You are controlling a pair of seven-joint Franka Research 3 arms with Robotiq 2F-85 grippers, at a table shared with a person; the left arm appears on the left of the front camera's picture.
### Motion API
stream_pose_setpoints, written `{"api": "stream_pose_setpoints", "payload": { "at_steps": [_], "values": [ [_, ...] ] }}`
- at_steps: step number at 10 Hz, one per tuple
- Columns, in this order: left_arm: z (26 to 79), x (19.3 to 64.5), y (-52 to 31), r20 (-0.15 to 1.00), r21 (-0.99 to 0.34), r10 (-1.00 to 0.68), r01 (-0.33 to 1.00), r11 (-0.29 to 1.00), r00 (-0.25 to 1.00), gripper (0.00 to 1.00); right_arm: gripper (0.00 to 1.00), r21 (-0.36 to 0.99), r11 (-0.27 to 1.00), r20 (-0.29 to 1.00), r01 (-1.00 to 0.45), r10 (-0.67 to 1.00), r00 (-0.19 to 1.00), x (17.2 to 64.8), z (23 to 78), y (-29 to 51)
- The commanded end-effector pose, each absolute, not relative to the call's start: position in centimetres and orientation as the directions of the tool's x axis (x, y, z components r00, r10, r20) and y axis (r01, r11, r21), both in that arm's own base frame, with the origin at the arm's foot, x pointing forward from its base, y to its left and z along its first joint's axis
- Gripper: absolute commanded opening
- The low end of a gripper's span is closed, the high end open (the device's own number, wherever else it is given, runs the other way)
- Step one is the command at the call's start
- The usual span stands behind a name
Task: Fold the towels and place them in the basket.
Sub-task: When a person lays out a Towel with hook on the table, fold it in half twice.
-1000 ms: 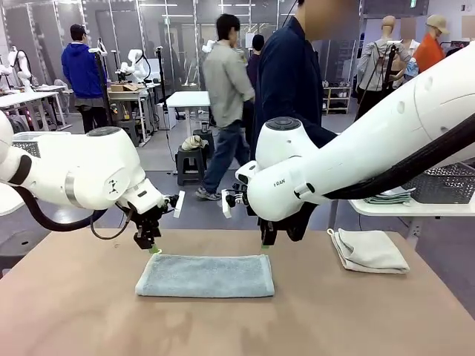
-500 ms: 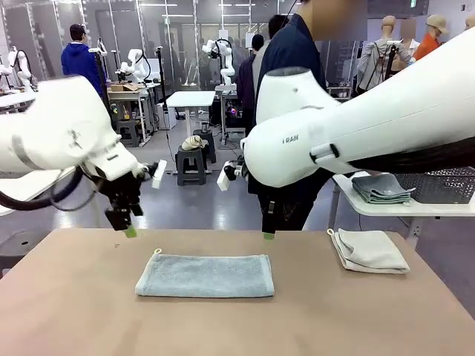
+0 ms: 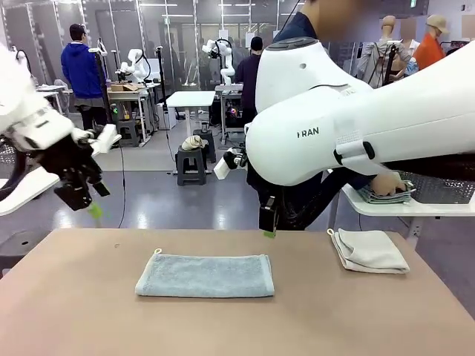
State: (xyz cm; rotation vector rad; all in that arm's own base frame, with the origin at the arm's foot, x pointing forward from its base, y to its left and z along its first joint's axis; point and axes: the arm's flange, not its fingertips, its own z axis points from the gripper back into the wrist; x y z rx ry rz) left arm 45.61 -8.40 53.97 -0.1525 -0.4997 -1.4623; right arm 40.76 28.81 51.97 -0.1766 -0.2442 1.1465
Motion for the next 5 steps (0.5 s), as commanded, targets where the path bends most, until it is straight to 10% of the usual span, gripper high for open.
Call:
{"api": "stream_pose_setpoints", "payload": {
  "at_steps": [1,5],
  "values": [
    [52.6,44.8,-4.3,0.568,0.207,-0.822,0.973,0.101,-0.035,0.81,0.81,-0.259,0.385,0.094,-0.886,0.923,0.373,41.7,51.8,28.6],
    [50.6,44.6,2.7,0.744,0.163,-0.665,0.984,0.077,-0.071,0.81,0.81,-0.259,0.385,0.094,-0.886,0.923,0.373,41.7,51.8,28.6]
  ]
}}
